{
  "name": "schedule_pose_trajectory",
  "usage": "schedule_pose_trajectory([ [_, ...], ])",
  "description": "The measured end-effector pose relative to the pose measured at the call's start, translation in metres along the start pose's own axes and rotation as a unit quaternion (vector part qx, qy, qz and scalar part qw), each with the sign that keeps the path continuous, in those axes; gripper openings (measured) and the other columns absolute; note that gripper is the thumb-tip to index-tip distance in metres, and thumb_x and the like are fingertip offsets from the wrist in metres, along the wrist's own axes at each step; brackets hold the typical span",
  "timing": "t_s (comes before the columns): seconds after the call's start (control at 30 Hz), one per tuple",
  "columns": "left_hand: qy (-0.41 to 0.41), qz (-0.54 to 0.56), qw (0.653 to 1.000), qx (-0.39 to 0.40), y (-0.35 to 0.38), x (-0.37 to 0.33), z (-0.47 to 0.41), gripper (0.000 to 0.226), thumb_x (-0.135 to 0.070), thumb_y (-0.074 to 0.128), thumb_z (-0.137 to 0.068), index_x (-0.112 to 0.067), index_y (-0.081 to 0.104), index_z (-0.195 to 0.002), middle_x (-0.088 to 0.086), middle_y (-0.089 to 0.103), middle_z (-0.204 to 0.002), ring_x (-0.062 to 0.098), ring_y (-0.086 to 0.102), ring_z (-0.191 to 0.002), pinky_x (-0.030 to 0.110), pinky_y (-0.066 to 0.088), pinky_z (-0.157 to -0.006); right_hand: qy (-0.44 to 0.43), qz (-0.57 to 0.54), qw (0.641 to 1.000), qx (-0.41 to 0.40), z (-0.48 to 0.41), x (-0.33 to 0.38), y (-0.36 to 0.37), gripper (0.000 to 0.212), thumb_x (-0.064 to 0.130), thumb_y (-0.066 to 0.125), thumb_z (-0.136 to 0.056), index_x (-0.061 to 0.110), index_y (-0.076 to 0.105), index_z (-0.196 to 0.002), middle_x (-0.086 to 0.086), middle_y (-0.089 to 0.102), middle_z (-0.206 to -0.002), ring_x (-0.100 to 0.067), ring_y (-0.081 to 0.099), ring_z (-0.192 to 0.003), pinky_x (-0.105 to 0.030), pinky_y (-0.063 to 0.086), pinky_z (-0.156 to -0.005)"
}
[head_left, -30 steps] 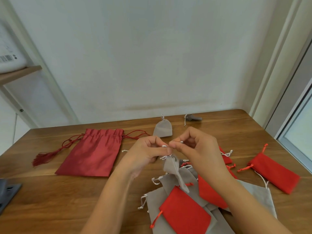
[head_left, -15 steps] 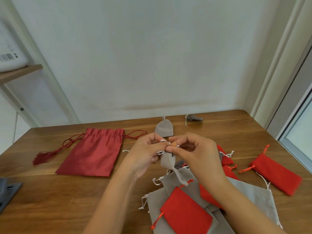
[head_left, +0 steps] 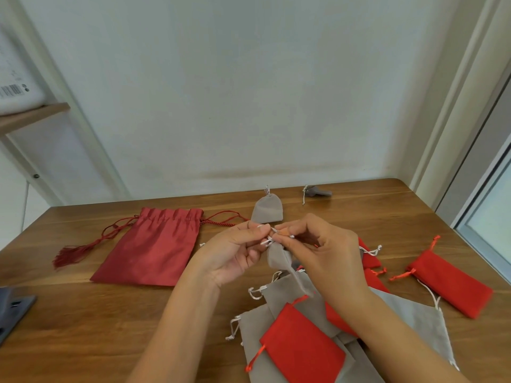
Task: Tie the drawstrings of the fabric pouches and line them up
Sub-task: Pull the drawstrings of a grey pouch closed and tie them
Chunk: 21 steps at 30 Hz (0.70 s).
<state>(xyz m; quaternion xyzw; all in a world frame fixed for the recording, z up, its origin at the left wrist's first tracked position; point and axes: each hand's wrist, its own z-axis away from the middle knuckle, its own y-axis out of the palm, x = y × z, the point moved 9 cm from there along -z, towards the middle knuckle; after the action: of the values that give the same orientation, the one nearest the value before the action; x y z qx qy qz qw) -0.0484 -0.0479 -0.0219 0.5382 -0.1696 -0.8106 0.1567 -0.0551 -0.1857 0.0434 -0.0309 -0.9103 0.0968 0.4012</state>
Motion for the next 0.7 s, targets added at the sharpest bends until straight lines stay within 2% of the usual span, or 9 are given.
schedule_pose_trajectory([
  [0.1,0.014,-0.009,1.000,-0.006,0.000,-0.003,0.002,0.014,-0.008,0.066,-0.067,-0.013,0.067,-0.054,0.003,0.062,-0.058,0.006,0.057,-0.045,0.010,0.042,-0.038,-0.058,0.048,0.997,0.027,-0.001,0.010,0.003,0.013,0.025,0.073,-0.079,0.013,0.069,-0.079,0.007,0.074,-0.086,0.001,0.068,-0.086,-0.015,0.055,-0.070],
  [0.17,0.022,-0.009,1.000,-0.006,0.000,-0.005,0.002,0.013,-0.008,0.066,-0.066,-0.012,0.068,-0.055,0.003,0.063,-0.059,0.006,0.058,-0.047,0.010,0.043,-0.039,-0.069,0.044,0.995,0.057,-0.003,0.013,0.005,0.018,0.030,0.069,-0.081,0.012,0.069,-0.079,0.007,0.074,-0.087,0.003,0.068,-0.088,-0.014,0.054,-0.072],
  [0.23,0.028,-0.006,1.000,-0.002,0.000,-0.007,0.002,0.011,-0.008,0.067,-0.065,-0.012,0.069,-0.055,0.003,0.063,-0.059,0.006,0.059,-0.048,0.010,0.042,-0.039,-0.071,0.030,0.993,0.086,-0.005,0.014,0.005,0.013,0.028,0.071,-0.080,0.015,0.068,-0.079,0.008,0.074,-0.089,0.004,0.068,-0.089,-0.014,0.053,-0.073],
  [0.37,0.045,-0.015,0.998,0.031,0.003,-0.009,0.000,0.022,0.002,0.080,-0.063,-0.013,0.067,-0.054,0.002,0.058,-0.058,0.006,0.053,-0.050,0.011,0.040,-0.040,-0.006,-0.057,0.991,0.121,-0.008,0.006,0.001,0.011,0.011,0.076,-0.078,0.011,0.066,-0.077,0.006,0.074,-0.091,-0.003,0.070,-0.090,-0.017,0.053,-0.076],
  [0.47,0.069,-0.021,0.996,0.050,0.006,-0.014,0.001,0.016,-0.006,0.077,-0.055,-0.014,0.064,-0.052,0.004,0.057,-0.059,0.007,0.050,-0.051,0.012,0.038,-0.039,0.008,-0.088,0.987,0.133,-0.008,0.006,0.002,0.015,0.010,0.077,-0.077,0.021,0.066,-0.076,0.007,0.073,-0.091,-0.008,0.071,-0.090,-0.020,0.054,-0.077],
  [0.6,0.132,-0.117,0.984,0.033,0.007,-0.025,0.009,0.023,-0.004,0.071,-0.064,-0.020,0.061,-0.051,0.004,0.062,-0.061,0.007,0.043,-0.045,0.017,0.033,-0.045,0.049,-0.109,0.981,0.153,-0.008,0.004,0.002,0.012,0.020,0.081,-0.076,0.015,0.070,-0.074,0.001,0.075,-0.087,-0.016,0.072,-0.087,-0.026,0.056,-0.076],
  [0.7,0.186,-0.194,0.963,0.025,0.013,-0.034,0.017,0.028,0.005,0.075,-0.068,-0.017,0.060,-0.057,0.003,0.068,-0.066,0.008,0.051,-0.048,0.018,0.038,-0.048,0.096,-0.162,0.973,0.133,-0.011,-0.005,-0.002,0.021,0.028,0.069,-0.085,0.008,0.071,-0.078,-0.010,0.073,-0.081,-0.025,0.070,-0.083,-0.032,0.056,-0.075],
])
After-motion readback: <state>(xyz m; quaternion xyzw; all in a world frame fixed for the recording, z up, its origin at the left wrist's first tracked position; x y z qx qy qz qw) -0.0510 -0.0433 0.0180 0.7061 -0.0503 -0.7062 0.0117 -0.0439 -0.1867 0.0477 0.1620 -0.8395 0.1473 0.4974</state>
